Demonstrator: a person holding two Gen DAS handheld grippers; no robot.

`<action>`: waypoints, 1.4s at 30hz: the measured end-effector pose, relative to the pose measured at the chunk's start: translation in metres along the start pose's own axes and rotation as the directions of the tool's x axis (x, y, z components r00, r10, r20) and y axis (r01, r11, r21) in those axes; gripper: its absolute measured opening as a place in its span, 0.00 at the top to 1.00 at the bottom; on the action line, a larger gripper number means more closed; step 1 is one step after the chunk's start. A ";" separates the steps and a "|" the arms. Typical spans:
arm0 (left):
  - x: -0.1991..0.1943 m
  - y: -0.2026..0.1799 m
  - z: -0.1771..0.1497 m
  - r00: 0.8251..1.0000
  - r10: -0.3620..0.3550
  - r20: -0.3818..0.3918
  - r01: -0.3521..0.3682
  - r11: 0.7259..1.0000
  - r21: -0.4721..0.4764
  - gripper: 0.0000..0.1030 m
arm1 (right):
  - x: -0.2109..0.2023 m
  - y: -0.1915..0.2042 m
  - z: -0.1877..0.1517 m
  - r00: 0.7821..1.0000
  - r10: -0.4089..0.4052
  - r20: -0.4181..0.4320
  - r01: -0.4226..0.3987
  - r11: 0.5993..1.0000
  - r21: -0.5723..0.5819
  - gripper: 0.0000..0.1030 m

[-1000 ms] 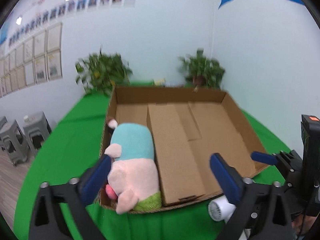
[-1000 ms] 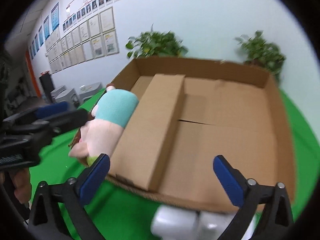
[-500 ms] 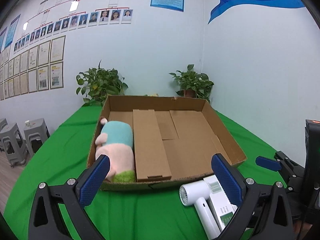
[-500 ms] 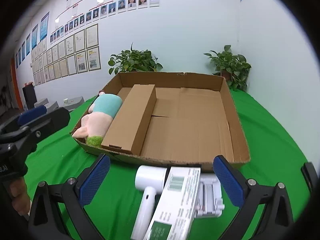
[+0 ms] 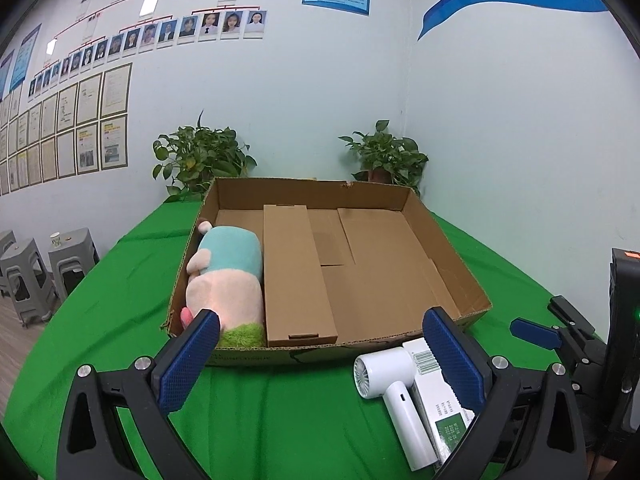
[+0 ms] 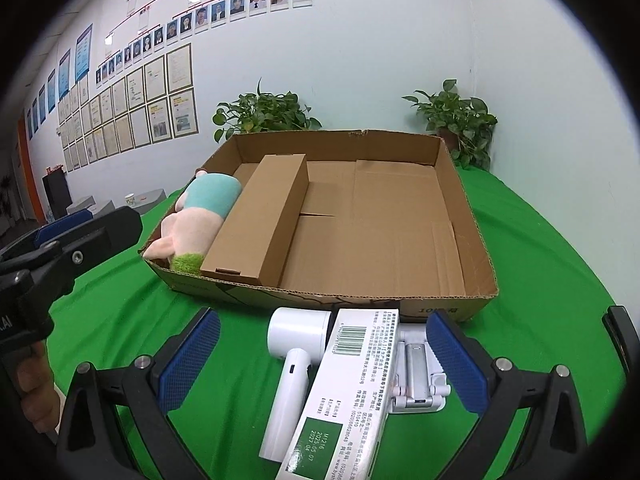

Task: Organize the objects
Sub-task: 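Move the right gripper toward the white hair dryer handle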

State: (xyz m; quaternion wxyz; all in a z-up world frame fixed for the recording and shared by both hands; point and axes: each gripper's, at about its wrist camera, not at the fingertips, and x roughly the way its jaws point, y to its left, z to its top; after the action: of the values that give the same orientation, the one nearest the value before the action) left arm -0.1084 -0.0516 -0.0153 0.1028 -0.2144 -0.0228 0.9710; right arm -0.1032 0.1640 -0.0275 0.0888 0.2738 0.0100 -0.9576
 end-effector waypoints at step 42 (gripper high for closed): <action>0.050 0.027 -0.035 0.952 -0.245 -0.182 0.226 0.967 -0.116 0.07 | 0.000 0.012 -0.031 0.963 0.258 -0.073 -0.261 0.965 -0.037 0.00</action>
State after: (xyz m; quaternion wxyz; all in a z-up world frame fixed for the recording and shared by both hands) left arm -0.1434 -0.0679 -0.0697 0.2095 -0.3086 -0.0839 0.9240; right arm -0.0848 0.1540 -0.0535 0.2192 0.3029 -0.0008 -0.9275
